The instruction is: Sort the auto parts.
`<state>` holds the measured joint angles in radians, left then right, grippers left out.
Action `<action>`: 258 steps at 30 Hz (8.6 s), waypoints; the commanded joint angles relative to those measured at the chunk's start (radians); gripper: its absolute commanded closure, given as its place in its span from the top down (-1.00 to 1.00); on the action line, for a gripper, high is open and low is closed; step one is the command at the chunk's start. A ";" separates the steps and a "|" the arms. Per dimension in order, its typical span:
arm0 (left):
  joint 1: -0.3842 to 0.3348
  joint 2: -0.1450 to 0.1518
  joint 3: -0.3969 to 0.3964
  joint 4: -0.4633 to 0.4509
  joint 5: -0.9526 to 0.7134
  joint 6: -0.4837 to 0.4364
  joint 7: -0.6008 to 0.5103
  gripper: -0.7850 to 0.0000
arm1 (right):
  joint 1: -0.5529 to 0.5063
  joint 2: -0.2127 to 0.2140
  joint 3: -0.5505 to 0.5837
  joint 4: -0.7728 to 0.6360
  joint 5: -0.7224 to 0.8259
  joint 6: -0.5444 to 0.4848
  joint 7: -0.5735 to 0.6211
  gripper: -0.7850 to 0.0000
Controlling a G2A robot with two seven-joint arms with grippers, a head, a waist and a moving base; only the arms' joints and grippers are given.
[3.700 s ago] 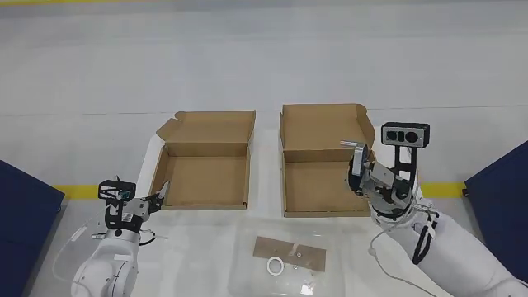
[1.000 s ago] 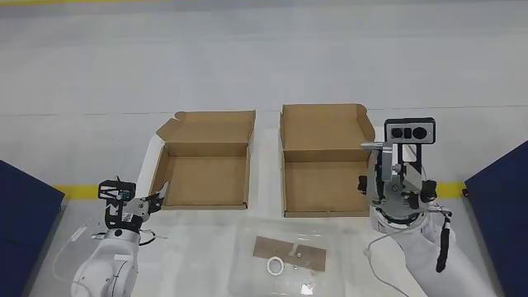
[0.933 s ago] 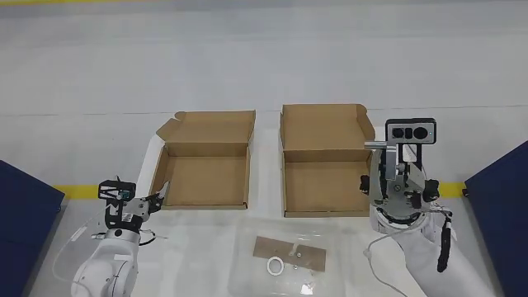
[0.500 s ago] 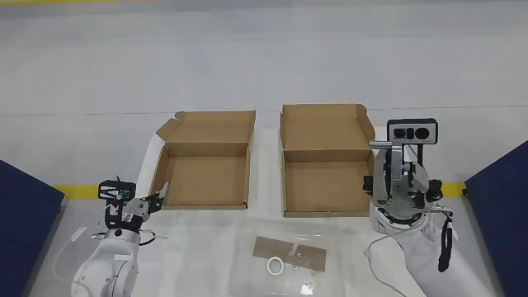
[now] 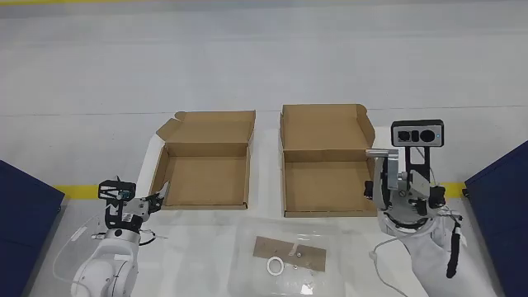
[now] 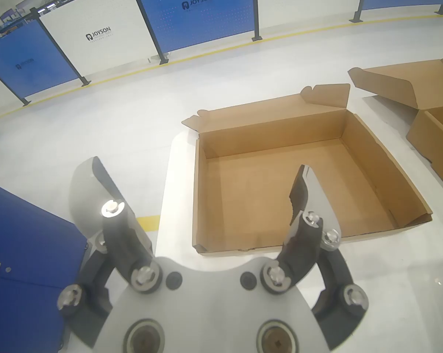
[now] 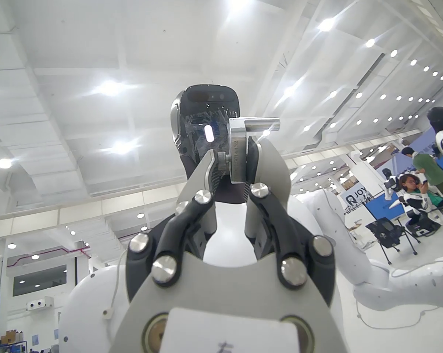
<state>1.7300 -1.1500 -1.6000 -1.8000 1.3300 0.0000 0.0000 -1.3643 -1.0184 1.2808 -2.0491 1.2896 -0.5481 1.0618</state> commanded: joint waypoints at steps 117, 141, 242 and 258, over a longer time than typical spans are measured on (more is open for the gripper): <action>0.000 0.000 0.000 0.000 0.000 0.000 0.000 1.00 | 0.044 0.008 0.089 0.203 -2.042 0.377 -0.027 -1.00; 0.000 0.000 0.000 0.000 0.000 0.000 0.000 1.00 | 0.146 -0.013 -0.085 0.382 -2.368 0.583 -0.011 -1.00; 0.000 0.000 0.000 0.000 0.000 0.000 0.000 1.00 | 0.057 -0.054 0.071 0.206 -2.173 0.404 -0.006 1.00; 0.000 0.000 0.000 0.000 0.000 0.000 0.000 1.00 | 0.077 -0.019 0.059 0.111 -1.824 -0.017 0.194 1.00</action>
<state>1.7300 -1.1500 -1.6000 -1.8000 1.3300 0.0000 0.0000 -1.2910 -1.0414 1.3599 -1.9328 -0.5703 -0.5566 1.2494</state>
